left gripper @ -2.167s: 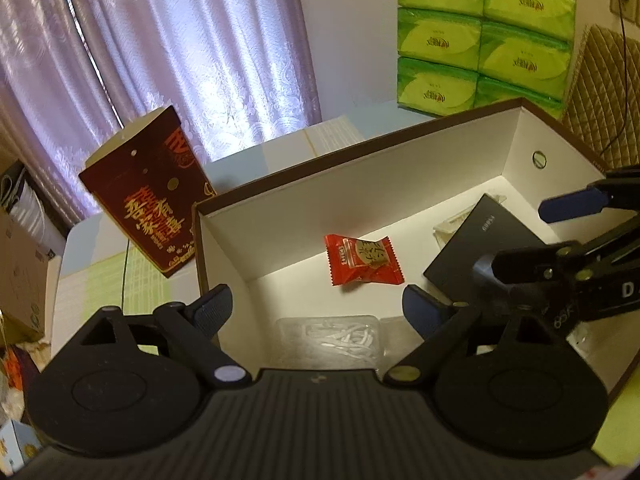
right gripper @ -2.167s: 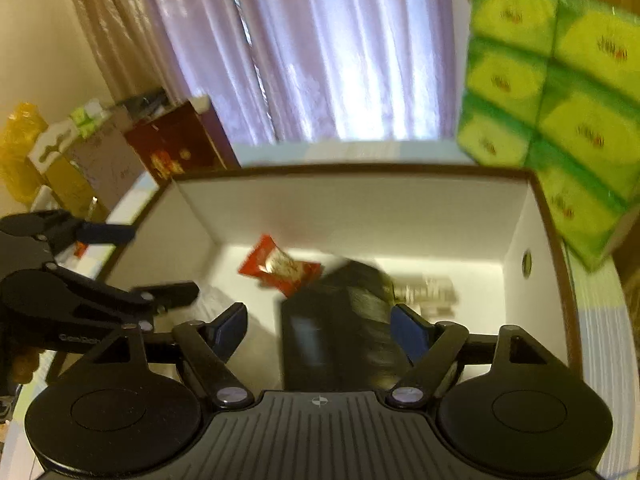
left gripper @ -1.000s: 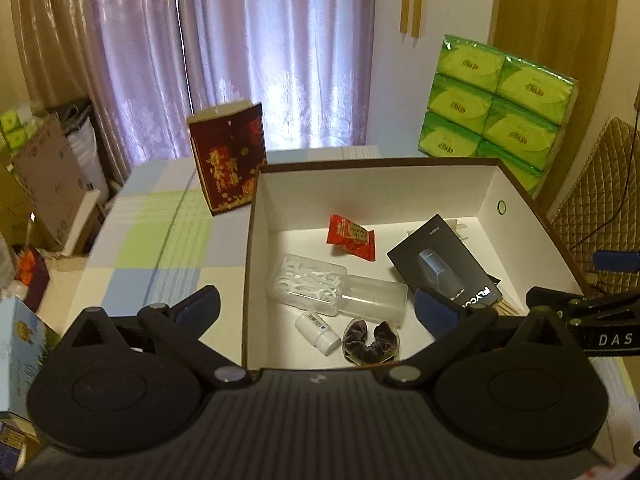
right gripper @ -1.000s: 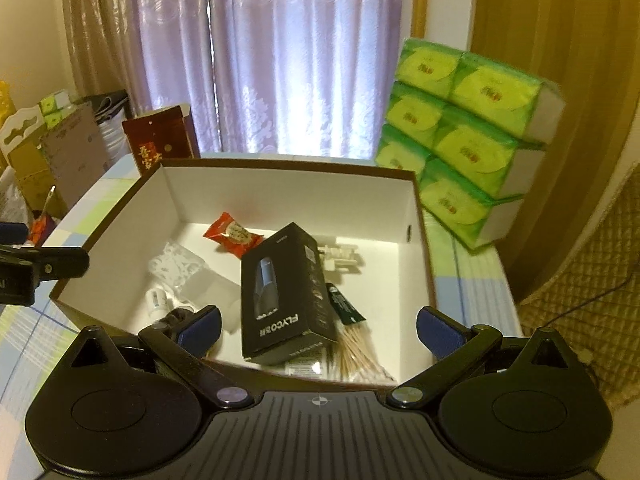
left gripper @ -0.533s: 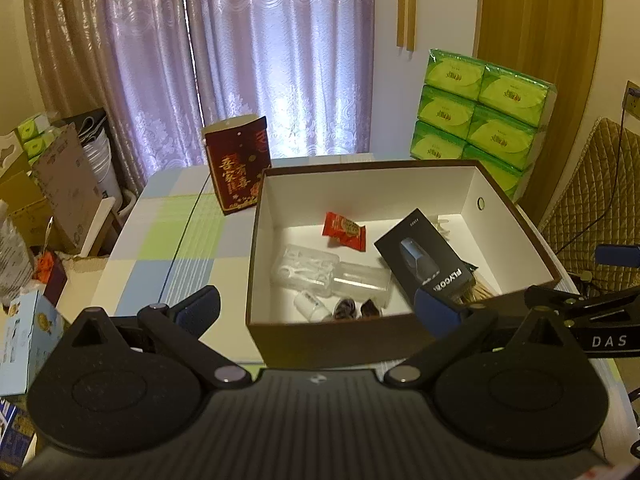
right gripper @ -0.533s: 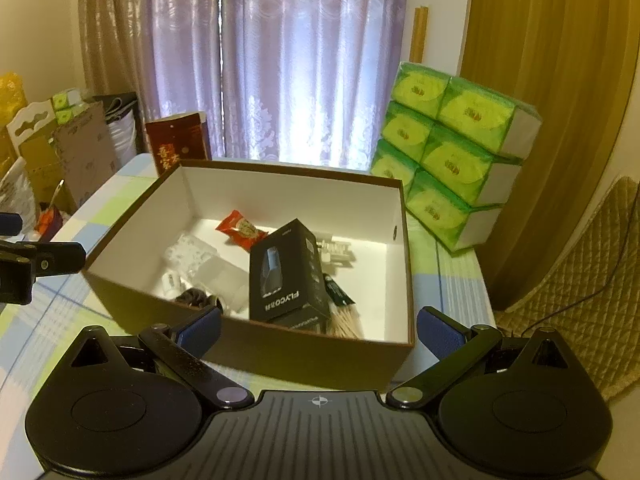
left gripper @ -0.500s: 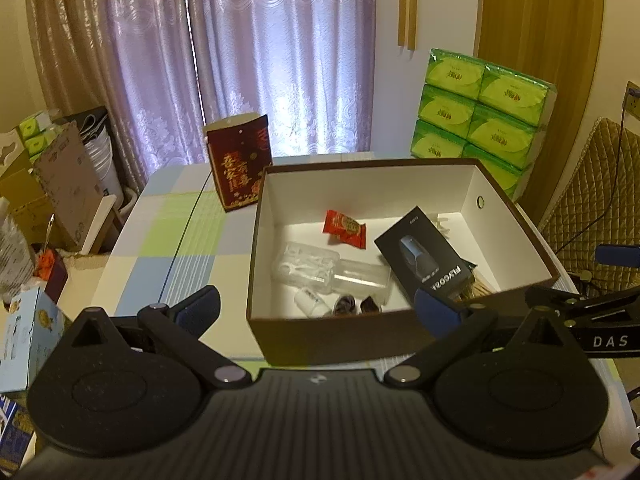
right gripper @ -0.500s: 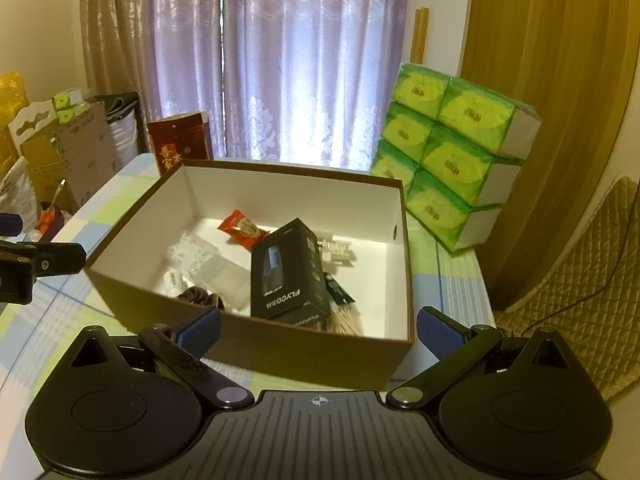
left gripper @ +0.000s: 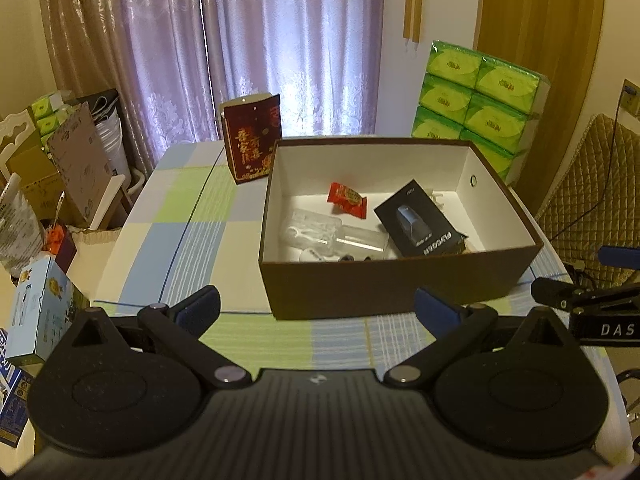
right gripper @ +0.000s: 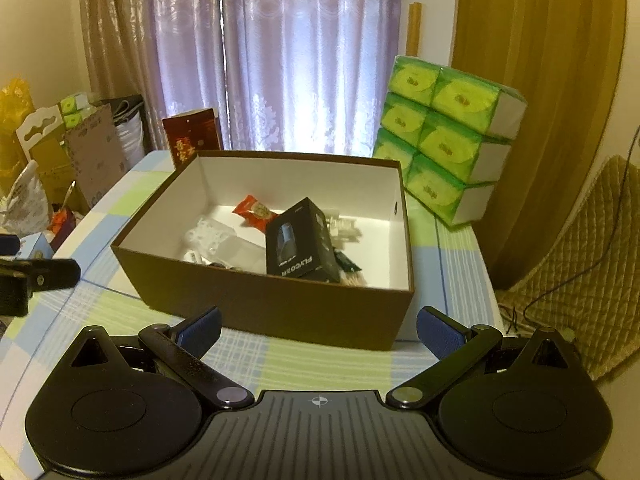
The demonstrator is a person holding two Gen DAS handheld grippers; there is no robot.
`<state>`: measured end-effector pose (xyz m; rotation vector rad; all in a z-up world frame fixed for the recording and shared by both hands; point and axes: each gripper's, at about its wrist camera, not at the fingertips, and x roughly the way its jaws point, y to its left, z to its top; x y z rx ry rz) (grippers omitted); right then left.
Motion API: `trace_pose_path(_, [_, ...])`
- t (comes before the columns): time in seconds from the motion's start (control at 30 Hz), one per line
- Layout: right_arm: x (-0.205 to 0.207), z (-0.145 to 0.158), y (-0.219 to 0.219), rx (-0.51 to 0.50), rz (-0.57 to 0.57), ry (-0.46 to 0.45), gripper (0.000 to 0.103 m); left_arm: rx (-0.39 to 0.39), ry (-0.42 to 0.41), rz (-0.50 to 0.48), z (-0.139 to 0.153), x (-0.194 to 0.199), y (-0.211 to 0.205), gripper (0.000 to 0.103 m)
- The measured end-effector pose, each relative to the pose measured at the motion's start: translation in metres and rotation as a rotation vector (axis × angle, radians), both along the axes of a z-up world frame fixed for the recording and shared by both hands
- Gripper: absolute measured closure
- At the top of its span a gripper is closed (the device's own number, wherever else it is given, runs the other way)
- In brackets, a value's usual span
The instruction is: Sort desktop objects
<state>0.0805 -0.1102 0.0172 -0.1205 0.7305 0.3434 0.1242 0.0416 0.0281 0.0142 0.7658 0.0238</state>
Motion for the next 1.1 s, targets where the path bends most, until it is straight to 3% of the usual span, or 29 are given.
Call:
trace_pose_path(0.5, [-0.040,-0.003,0.027,0.025,-0.059,0.015,0.002,-0.006,0.032,-0.070,-0.015,-0.019,0.030,0.001])
trace_pose_path(0.77, [-0.051,0.002,0.034,0.023,-0.022,0.001,0.002,0.007,0.030,-0.029,-0.014,-0.034,0.036,0.001])
trace_pose_path(1.1, [-0.073,0.008,0.014,0.034,0.013,-0.002,0.002,0.026,-0.006,0.013,0.002,-0.062,0.015,0.001])
